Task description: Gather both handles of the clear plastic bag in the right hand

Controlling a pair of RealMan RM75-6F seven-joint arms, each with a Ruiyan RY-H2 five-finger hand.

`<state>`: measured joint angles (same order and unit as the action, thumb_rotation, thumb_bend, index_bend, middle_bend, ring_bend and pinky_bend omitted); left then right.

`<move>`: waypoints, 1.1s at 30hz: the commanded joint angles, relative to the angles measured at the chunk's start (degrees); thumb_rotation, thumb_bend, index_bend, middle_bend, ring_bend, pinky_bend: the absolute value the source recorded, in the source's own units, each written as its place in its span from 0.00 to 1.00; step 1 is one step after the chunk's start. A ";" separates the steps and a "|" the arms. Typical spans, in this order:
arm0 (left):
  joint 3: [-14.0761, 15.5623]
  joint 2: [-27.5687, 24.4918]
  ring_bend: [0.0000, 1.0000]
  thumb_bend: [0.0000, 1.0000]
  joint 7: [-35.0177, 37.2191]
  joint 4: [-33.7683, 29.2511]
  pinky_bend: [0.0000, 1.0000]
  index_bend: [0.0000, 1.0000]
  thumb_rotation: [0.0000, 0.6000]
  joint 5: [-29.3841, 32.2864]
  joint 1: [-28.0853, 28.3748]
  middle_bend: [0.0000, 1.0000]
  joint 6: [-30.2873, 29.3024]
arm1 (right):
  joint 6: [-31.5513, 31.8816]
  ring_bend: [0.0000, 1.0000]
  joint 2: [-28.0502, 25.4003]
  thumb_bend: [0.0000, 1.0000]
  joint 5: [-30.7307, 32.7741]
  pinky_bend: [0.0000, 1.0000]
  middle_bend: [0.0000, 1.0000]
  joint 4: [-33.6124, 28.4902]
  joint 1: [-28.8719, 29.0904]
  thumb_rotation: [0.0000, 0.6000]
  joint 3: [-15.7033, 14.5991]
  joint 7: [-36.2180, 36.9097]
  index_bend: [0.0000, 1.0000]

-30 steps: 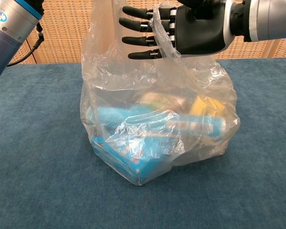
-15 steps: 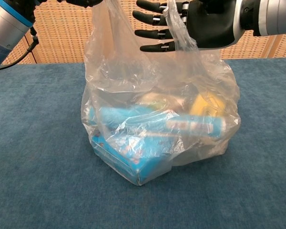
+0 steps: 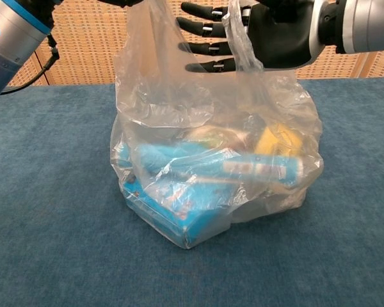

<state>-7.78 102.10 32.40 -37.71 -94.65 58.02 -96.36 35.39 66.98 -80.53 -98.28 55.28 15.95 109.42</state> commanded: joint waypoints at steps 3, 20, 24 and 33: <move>-0.77 -0.06 0.12 0.43 -1.42 -1.56 0.25 0.00 1.00 0.14 0.79 0.00 0.96 | -0.18 0.23 0.84 0.10 -0.28 0.12 0.39 0.00 -0.17 1.00 0.39 -0.25 0.29; -1.80 -0.18 0.12 0.42 -3.52 -3.20 0.25 0.00 1.00 -0.03 3.10 0.00 4.93 | -0.74 0.23 3.49 0.10 -0.08 0.12 0.39 1.14 -0.23 1.00 1.88 -1.19 0.29; -1.71 0.03 0.12 0.42 -3.64 -2.31 0.25 0.00 1.00 -0.30 3.81 0.00 6.01 | -0.66 0.23 4.15 0.11 -0.42 0.12 0.39 1.42 -0.25 1.00 2.24 -0.80 0.30; -2.77 0.66 0.12 0.41 -3.04 -2.30 0.25 0.00 1.00 0.43 5.17 0.00 7.67 | -1.14 0.23 5.81 0.12 -0.52 0.12 0.39 2.45 -0.13 1.00 2.36 -0.51 0.30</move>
<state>-10.48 102.71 29.31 -39.95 -94.29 63.11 -88.78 34.29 72.70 -81.09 -95.90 55.14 18.31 108.88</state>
